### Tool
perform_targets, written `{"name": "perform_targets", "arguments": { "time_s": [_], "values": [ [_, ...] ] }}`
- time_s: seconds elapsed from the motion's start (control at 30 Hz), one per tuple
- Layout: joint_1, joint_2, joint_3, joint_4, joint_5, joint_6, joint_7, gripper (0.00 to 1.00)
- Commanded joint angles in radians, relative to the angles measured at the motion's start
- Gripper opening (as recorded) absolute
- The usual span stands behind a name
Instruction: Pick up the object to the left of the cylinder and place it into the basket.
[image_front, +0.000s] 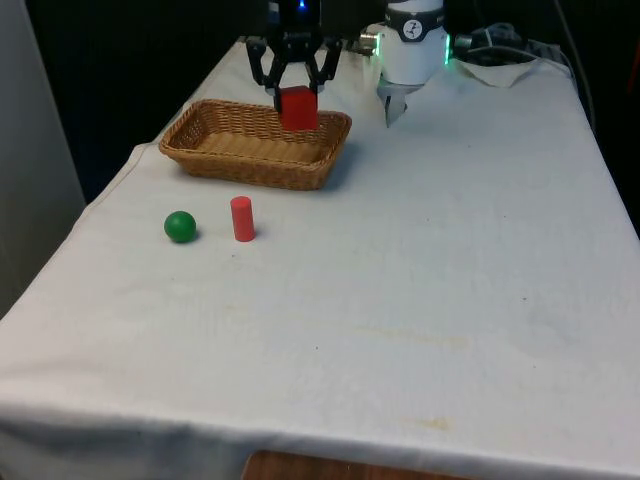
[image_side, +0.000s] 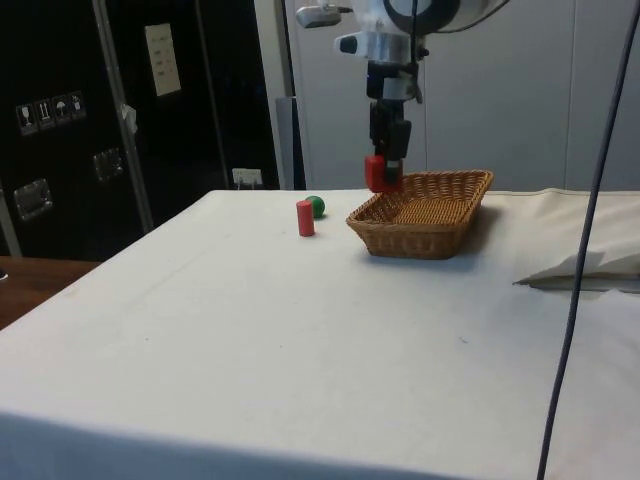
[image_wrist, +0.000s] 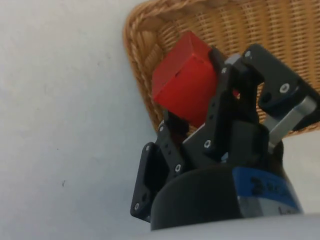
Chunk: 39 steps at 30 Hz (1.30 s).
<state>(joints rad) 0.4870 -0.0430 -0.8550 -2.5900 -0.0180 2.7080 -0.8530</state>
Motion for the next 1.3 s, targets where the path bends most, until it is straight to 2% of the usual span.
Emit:
{"name": "perform_targets", "arguments": {
  "time_s": [0.0, 0.2, 0.23, 0.27, 0.47, 0.5, 0.53, 0.7, 0.73, 1.0, 1.03, 1.07, 1.2, 1.27],
  "values": [
    [-0.01, -0.006, -0.007, -0.013, -0.022, 0.016, -0.002, 0.01],
    [-0.011, -0.007, -0.052, -0.027, -0.019, 0.021, -0.058, 0.01],
    [-0.002, -0.002, -0.048, -0.017, 0.0, 0.004, -0.057, 0.01],
    [-0.011, -0.008, -0.065, -0.032, -0.018, 0.022, -0.075, 0.01],
    [-0.008, -0.005, -0.106, -0.054, -0.008, 0.034, -0.126, 0.01],
    [-0.003, -0.004, -0.105, -0.046, 0.0, 0.016, -0.122, 0.01],
    [-0.007, -0.003, -0.117, -0.063, -0.005, 0.041, -0.139, 0.01],
    [-0.004, 0.014, -0.146, -0.073, 0.005, 0.05, -0.18, 0.01],
    [-0.003, 0.013, -0.146, -0.067, 0.0, 0.035, -0.171, 0.01],
    [-0.005, 0.075, -0.16, -0.067, 0.049, 0.056, -0.228, 0.01],
    [-0.003, 0.083, -0.165, -0.051, 0.031, 0.039, -0.212, 0.01],
    [-0.006, 0.083, -0.16, -0.064, 0.058, 0.056, -0.235, 0.01],
    [-0.01, 0.117, -0.157, -0.05, 0.101, 0.056, -0.265, 0.01],
    [-0.012, 0.144, -0.152, -0.037, 0.14, 0.054, -0.287, 0.01]
  ]
}}
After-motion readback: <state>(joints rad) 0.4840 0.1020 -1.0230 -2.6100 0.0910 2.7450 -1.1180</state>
